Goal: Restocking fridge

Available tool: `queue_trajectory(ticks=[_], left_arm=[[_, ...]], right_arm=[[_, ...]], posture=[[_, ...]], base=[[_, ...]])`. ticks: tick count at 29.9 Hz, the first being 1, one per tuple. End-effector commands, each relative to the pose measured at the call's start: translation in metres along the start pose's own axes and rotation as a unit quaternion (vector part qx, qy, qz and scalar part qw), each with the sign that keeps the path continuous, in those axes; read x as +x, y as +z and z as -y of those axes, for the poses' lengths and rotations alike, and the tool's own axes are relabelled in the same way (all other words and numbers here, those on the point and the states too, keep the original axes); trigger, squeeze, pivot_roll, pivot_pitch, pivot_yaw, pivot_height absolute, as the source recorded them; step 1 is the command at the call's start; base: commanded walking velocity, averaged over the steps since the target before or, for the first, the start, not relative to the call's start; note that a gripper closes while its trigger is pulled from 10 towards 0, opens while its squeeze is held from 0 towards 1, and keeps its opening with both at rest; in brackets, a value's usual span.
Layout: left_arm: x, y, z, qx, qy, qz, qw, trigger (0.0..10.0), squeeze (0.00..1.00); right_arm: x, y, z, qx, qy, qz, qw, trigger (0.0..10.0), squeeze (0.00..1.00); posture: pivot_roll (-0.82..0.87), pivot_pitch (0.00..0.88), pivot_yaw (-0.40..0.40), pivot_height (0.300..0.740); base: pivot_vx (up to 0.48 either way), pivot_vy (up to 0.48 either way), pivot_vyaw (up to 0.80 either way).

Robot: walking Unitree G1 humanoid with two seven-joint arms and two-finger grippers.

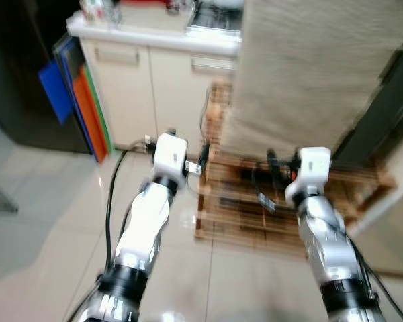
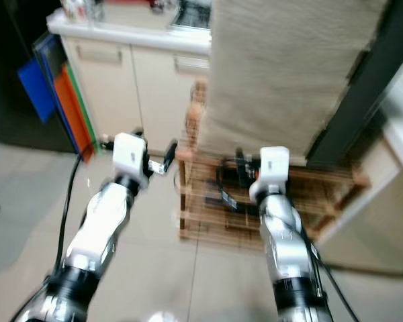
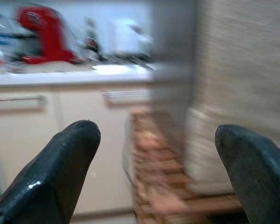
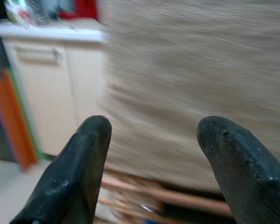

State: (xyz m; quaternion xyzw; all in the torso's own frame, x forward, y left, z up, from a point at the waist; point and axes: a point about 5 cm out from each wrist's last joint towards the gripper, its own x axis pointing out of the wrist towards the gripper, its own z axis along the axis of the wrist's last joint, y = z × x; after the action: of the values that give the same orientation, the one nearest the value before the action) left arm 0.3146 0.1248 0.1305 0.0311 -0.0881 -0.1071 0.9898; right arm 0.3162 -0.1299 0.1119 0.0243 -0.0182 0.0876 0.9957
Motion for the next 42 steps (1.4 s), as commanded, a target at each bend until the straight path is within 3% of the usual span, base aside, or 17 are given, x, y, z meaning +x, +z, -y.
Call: queue_trajectory(ticks=[1, 15, 21, 30, 42], left_arm=[[0.003, 0.008, 0.016, -0.020, -0.025, 0.017, 0.999, 10.0, 0.00], [-0.002, 0.002, 0.012, -0.009, -0.048, 0.000, 0.999, 10.0, 0.00], [0.000, 0.003, 0.017, 0.018, -0.069, -0.002, 0.997, 10.0, 0.00], [0.008, 0.005, 0.028, -0.027, -0.061, 0.011, 0.998, 10.0, 0.00], [0.006, 0.003, 0.016, 0.005, -0.052, 0.003, 0.999, 10.0, 0.00]], right_arm=[[-0.007, -0.010, 0.020, -0.007, -0.026, -0.023, 0.999, 10.0, 0.00], [-0.010, -0.017, 0.017, 0.008, -0.022, -0.033, 0.999, 10.0, 0.00], [-0.009, -0.013, 0.024, 0.001, -0.033, -0.020, 0.999, 10.0, 0.00], [-0.014, -0.012, 0.043, -0.013, -0.049, -0.025, 0.998, 10.0, 0.00], [-0.007, -0.011, 0.034, -0.009, -0.040, -0.020, 0.999, 10.0, 0.00]], posture=[[0.06, 0.000, -0.032, 0.740], [0.09, 0.000, -0.053, 0.740], [0.07, 0.000, -0.043, 0.740], [0.04, 0.000, -0.081, 0.740], [0.06, 0.000, -0.079, 0.740]], base=[[0.000, 0.446, -0.78], [0.000, 0.461, -0.76], [0.000, 0.480, -0.74], [0.000, 0.480, -0.74], [0.000, 0.480, -0.74]])
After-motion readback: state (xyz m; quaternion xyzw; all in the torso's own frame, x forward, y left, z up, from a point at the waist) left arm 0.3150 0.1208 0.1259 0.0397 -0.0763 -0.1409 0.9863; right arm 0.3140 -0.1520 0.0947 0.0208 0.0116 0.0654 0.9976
